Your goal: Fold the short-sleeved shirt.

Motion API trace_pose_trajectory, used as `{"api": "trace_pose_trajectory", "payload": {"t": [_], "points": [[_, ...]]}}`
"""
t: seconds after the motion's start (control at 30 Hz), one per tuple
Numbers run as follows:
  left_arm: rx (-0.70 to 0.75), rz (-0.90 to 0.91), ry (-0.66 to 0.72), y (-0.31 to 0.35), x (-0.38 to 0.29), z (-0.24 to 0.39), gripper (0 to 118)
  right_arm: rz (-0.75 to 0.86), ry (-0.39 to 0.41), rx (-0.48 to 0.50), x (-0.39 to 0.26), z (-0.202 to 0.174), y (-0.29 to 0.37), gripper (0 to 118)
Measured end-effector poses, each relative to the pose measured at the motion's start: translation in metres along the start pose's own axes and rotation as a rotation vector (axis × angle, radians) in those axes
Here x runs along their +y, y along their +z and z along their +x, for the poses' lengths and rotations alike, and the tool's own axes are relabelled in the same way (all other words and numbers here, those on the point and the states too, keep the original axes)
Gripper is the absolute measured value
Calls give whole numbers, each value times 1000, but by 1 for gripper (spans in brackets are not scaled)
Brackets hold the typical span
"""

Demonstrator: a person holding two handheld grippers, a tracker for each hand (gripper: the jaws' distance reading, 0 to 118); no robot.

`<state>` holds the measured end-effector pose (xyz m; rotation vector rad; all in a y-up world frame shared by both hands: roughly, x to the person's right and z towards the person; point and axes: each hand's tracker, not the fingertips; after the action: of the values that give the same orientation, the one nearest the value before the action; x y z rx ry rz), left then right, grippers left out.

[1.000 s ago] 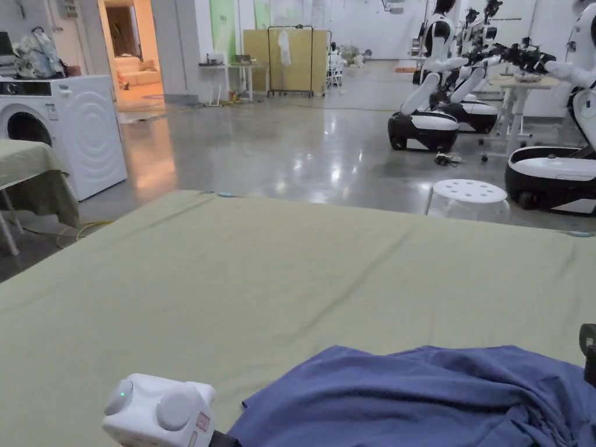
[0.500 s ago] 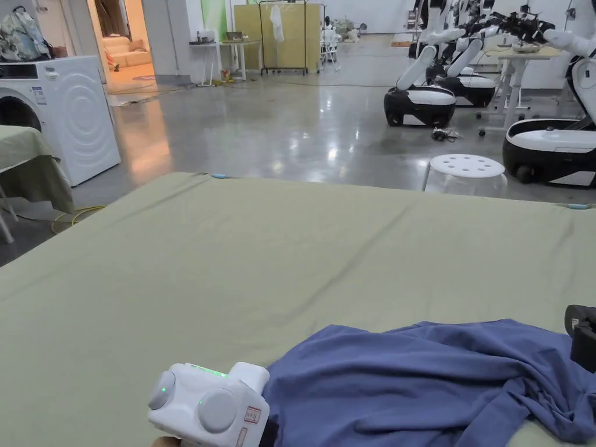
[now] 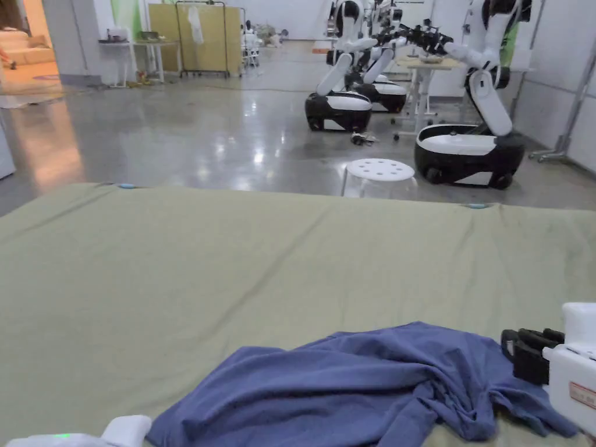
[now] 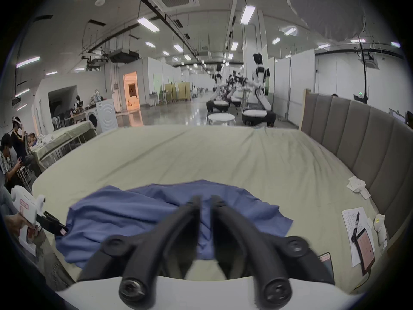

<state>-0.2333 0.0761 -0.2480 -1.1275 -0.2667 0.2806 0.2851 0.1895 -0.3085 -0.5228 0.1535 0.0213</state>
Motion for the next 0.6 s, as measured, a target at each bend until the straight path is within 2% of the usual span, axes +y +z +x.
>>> {"api": "trace_pose_trajectory", "payload": {"t": [0.03, 0.07, 0.13, 0.23, 0.3, 0.37, 0.43, 0.5, 0.53, 0.57, 0.6], "points": [[3, -2, -3, 0, 1, 1, 4, -65, 1, 14, 3, 15, -16, 79], [5, -7, -11, 0, 1, 0, 4, -122, 3, 8, 6, 26, -31, 88], [2, -16, -19, 0, 3, 0, 4, -201, 18, -75, 12, 50, -67, 89], [-10, -22, -2, -3, 3, -4, 4, -329, 38, -140, 16, 79, -124, 89], [-20, -20, 17, -3, 3, -6, 4, -423, 69, -128, 11, 92, -157, 89], [-20, -13, 22, -3, 1, -7, 5, -549, 138, -138, -1, 95, -185, 89], [-1, 6, 15, -3, -3, -2, 6, -659, 172, -79, -18, 89, -201, 89], [21, 14, -11, -4, -4, 2, 6, -548, 162, -97, -18, 83, -196, 88], [26, 11, -22, -4, -3, 4, 6, -542, 132, -70, -17, 80, -189, 80], [26, 6, -19, -3, -1, 5, 7, -553, 103, -17, -15, 80, -186, 58], [23, 5, -12, -3, 1, 7, 7, -539, 93, 25, -13, 76, -182, 22]]}}
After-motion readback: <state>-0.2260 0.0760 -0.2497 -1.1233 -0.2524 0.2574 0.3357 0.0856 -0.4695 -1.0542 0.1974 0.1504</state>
